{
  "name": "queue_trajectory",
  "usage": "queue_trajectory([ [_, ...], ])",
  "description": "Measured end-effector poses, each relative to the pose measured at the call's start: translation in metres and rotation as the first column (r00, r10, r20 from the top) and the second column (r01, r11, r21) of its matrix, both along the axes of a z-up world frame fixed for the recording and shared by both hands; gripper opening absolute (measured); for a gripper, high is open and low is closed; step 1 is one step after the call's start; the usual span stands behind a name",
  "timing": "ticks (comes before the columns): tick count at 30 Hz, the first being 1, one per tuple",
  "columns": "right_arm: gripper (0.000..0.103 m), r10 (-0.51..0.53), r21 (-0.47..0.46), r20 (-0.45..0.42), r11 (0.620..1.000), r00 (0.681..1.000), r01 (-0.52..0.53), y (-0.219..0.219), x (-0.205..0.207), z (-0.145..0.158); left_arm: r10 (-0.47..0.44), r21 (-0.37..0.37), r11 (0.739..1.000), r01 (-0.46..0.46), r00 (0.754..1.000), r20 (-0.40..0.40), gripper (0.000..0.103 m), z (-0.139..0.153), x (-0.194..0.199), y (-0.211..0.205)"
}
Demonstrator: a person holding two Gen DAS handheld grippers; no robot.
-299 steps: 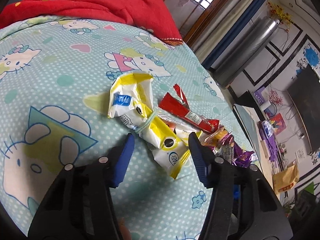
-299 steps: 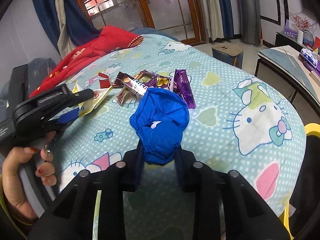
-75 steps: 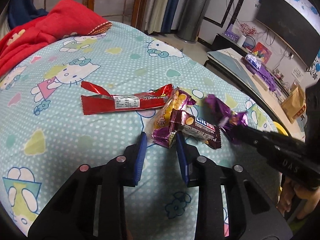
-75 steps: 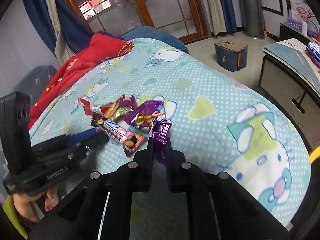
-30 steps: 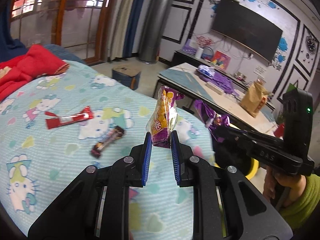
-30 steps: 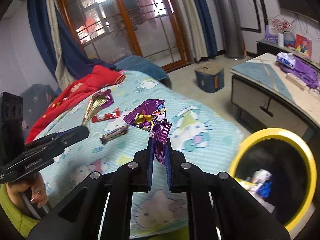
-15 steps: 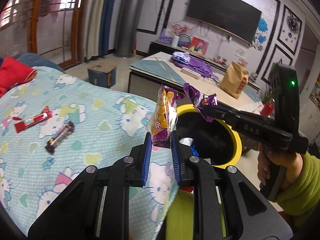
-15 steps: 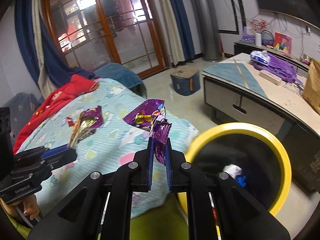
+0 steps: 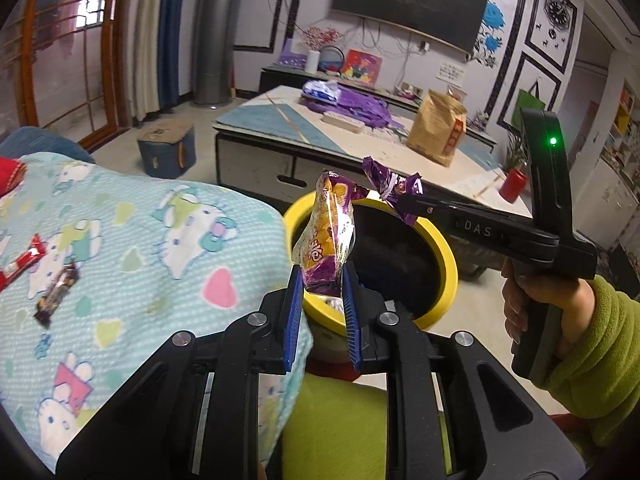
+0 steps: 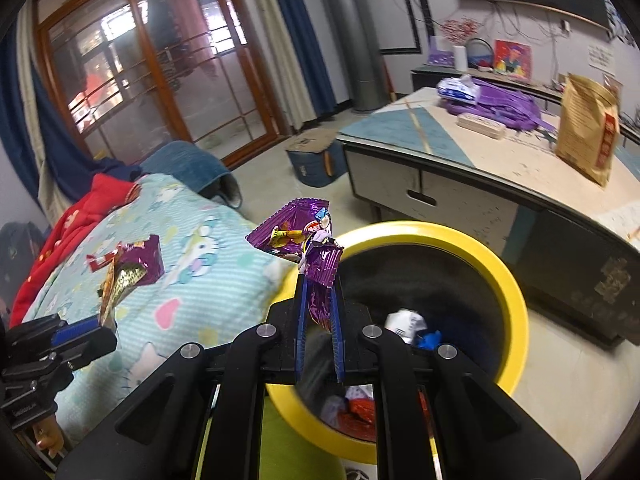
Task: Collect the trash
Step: 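Carry the purple snack wrappers over the yellow bin with both tools, then open the left tool to drop its wrapper while the right tool drops its wrapper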
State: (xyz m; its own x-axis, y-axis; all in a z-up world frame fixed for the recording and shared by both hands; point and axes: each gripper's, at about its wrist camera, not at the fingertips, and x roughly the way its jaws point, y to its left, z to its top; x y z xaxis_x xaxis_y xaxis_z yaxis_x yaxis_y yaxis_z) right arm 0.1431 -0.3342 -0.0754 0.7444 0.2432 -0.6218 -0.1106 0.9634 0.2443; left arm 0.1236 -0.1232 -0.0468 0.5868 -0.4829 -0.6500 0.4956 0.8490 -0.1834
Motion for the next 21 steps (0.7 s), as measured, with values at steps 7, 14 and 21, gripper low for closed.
queue_trajectory([
  [7, 0.011, -0.048, 0.010, -0.028, 0.999, 0.998, 0.049, -0.026, 0.000, -0.012, -0.048, 0.034, 0.998, 0.048, 0.999, -0.019, 0.014, -0.011, 0.004, -0.028],
  [14, 0.011, -0.081, 0.028, -0.078, 0.996, 0.994, 0.084, -0.047, 0.004, -0.025, -0.084, 0.062, 0.994, 0.086, 0.996, -0.040, 0.014, -0.020, 0.012, -0.048],
  [21, 0.011, -0.102, 0.050, -0.127, 0.993, 0.987, 0.109, -0.061, 0.010, -0.037, -0.109, 0.101, 0.988, 0.117, 0.991, -0.075, 0.014, -0.035, 0.023, -0.068],
])
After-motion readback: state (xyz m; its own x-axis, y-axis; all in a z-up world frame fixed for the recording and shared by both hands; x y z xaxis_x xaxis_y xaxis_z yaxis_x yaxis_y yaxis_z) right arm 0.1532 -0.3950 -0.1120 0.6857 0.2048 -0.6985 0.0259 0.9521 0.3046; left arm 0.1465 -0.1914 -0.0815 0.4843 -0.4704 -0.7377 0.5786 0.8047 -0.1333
